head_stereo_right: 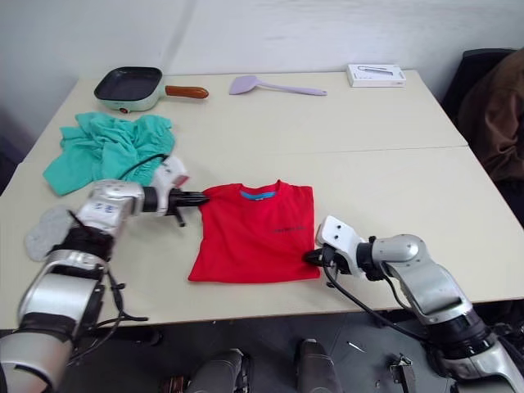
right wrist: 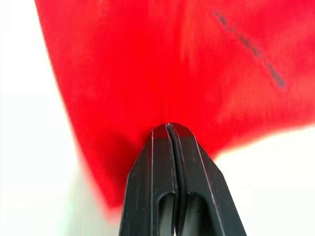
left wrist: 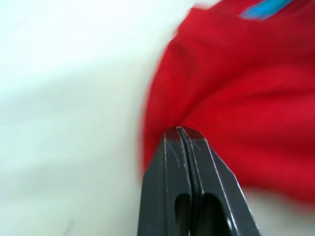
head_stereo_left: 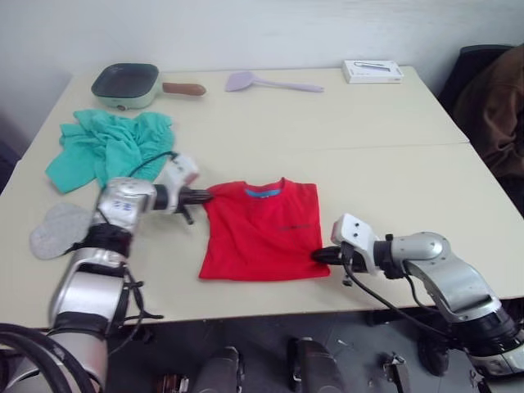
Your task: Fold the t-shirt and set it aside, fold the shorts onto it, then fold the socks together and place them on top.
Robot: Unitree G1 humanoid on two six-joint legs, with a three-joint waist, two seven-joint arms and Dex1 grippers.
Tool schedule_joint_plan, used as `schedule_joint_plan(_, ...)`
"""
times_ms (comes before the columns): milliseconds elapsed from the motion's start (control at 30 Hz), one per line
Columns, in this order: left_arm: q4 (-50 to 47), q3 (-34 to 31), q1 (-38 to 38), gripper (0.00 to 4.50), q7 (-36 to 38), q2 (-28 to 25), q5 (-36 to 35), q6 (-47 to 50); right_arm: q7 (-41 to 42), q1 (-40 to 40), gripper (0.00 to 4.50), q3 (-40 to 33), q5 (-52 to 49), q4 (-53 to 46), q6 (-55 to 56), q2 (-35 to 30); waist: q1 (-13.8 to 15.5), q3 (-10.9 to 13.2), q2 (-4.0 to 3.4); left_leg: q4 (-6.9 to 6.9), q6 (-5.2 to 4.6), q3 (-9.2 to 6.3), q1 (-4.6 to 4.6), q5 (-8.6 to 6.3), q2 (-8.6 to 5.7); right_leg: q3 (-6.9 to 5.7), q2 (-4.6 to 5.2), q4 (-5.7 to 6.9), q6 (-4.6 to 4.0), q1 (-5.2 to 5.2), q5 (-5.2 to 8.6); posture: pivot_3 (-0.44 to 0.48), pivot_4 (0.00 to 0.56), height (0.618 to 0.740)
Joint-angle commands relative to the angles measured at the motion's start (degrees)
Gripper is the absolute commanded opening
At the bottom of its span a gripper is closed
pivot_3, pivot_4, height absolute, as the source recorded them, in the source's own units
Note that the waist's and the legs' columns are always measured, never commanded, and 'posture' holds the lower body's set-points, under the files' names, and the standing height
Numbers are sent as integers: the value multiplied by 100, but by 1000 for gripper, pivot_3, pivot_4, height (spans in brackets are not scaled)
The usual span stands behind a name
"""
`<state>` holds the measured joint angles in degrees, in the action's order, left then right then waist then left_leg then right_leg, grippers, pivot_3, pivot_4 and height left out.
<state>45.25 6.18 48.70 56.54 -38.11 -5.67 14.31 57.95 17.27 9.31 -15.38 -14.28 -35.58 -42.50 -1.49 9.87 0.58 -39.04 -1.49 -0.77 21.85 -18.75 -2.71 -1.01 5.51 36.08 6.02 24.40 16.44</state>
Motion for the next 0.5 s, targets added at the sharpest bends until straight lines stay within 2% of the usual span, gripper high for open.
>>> schedule_joint_plan(33, -1393, -365, -372, 11, 445, -147, -615, 960, -60, 294, 28, -375, -552, -148, -417, 219, 11, 4, -3, 0, 0, 0, 4, 0, 0, 5, 2, 1, 0, 4, 0, 0, 150, 740)
schedule_joint_plan(167, -3053, -572, -577, 11, 586, -25, -1342, 2074, -255, 1079, 28, -447, -787, 228, -691, 657, 81, 13, 6, -18, -1, -17, 47, 2, 0, 4, 7, 15, -4, 27, -4, 0, 150, 740)
schedule_joint_plan(267, -3774, -229, -764, 11, 531, 177, -1389, 2360, -544, 1771, 28, -159, -479, 989, -478, 1156, 140, 10, 1, -13, 1, -22, 42, 0, -2, 0, 6, 9, -4, 24, -4, 0, 150, 740)
schedule_joint_plan(367, -3826, 135, -909, 11, 370, 384, -1110, 2259, -862, 2337, 28, 149, 16, 1989, 33, 1640, 135, 9, -1, -6, 0, -21, 40, 0, -7, -3, 5, 3, -5, 22, -4, 0, 150, 740)
schedule_joint_plan(500, -3570, 557, -1193, 11, 11, 595, -644, 2037, -1576, 3116, 28, 411, 827, 3884, 905, 2232, 87, 11, -4, -6, -2, -10, 43, 1, -13, -3, 2, 4, -4, 29, -4, 0, 150, 740)
